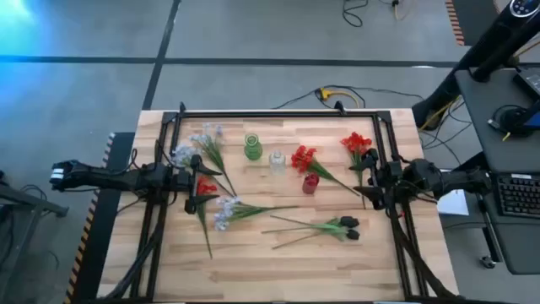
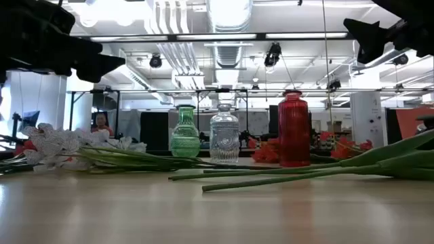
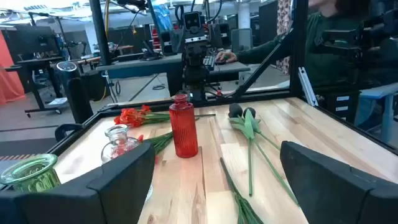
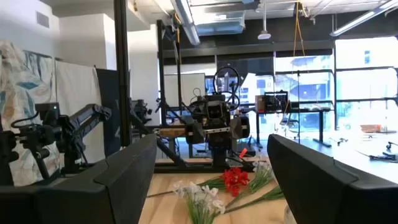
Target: Sort flowers into vase by color
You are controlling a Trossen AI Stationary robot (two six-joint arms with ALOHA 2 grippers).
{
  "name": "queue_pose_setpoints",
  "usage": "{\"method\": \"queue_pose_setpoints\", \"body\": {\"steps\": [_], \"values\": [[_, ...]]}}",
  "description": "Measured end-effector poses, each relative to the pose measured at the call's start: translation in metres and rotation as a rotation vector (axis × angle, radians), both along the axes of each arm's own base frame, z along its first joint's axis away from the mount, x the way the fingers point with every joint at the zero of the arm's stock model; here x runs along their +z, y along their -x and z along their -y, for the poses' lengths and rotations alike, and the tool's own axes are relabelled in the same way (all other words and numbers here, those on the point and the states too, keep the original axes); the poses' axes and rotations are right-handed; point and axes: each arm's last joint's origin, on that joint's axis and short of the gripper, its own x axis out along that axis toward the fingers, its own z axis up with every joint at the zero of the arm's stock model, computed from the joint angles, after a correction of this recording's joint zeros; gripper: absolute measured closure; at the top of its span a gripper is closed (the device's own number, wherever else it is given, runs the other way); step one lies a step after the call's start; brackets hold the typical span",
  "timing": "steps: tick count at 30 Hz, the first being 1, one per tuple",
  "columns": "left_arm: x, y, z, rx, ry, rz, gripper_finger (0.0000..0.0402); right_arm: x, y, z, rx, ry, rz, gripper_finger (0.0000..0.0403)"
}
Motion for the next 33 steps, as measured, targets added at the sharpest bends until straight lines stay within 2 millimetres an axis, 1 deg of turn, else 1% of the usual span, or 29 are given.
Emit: {"method": "queue_pose_setpoints", "body": {"steps": [33], "values": [[-0.0001, 0.0, 0.0, 0.0, 0.0, 0.0, 0.0074, 0.0, 0.0, 0.0, 0.0, 0.0, 0.0, 0.0103]]}}
